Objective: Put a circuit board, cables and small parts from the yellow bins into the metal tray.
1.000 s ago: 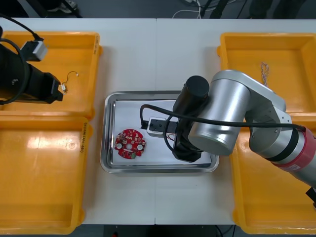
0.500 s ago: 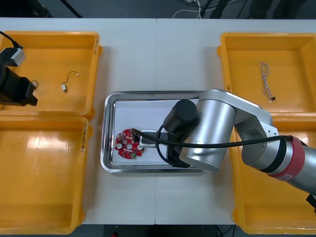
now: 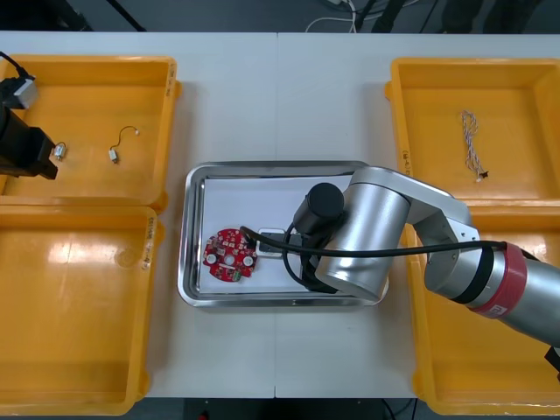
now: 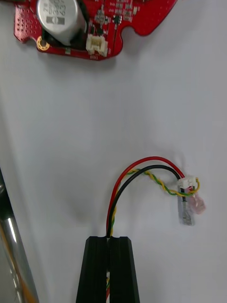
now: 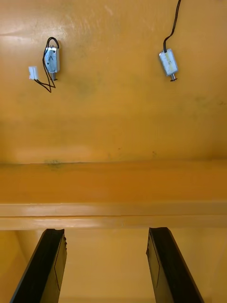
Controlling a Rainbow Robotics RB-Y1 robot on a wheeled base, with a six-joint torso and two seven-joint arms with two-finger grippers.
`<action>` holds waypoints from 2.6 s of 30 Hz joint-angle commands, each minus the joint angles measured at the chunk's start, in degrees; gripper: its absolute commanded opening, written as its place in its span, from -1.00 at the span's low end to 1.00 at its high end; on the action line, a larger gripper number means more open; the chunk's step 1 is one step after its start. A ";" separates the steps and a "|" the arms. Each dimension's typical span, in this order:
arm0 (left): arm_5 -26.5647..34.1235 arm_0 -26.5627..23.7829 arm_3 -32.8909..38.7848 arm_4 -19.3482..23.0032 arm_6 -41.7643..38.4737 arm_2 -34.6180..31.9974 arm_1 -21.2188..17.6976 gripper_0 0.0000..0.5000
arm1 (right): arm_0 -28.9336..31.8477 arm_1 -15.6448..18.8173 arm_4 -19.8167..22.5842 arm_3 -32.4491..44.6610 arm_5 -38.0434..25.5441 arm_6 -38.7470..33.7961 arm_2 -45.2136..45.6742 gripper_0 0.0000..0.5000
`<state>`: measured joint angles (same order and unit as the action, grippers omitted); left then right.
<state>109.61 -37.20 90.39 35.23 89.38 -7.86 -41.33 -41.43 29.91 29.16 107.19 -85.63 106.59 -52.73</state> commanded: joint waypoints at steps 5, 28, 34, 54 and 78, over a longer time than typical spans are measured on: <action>-2.39 -2.79 -0.74 -3.33 8.27 0.22 -2.52 1.00 | 0.12 -1.08 0.37 0.74 -0.77 3.09 -0.27 -1.00; -19.17 -6.39 -14.98 -3.06 9.76 0.22 -2.43 1.00 | 0.03 -2.58 1.77 4.87 -9.38 3.27 5.70 1.00; -22.51 -8.94 -20.43 -3.59 10.90 1.45 -2.52 1.00 | 0.03 -3.81 3.36 7.16 -15.00 3.18 11.42 1.00; -32.18 -11.84 -30.54 -2.71 11.43 6.63 -2.70 1.00 | -3.92 -5.04 8.98 11.02 -24.37 1.51 32.51 1.00; -40.80 -11.84 -36.16 -0.51 10.99 12.43 -2.70 1.00 | -4.98 4.54 11.62 -3.04 -24.37 -0.25 55.27 1.00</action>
<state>70.55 -46.05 54.55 34.10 95.43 2.74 -41.35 -43.20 32.68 42.29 106.09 -109.77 108.27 -0.71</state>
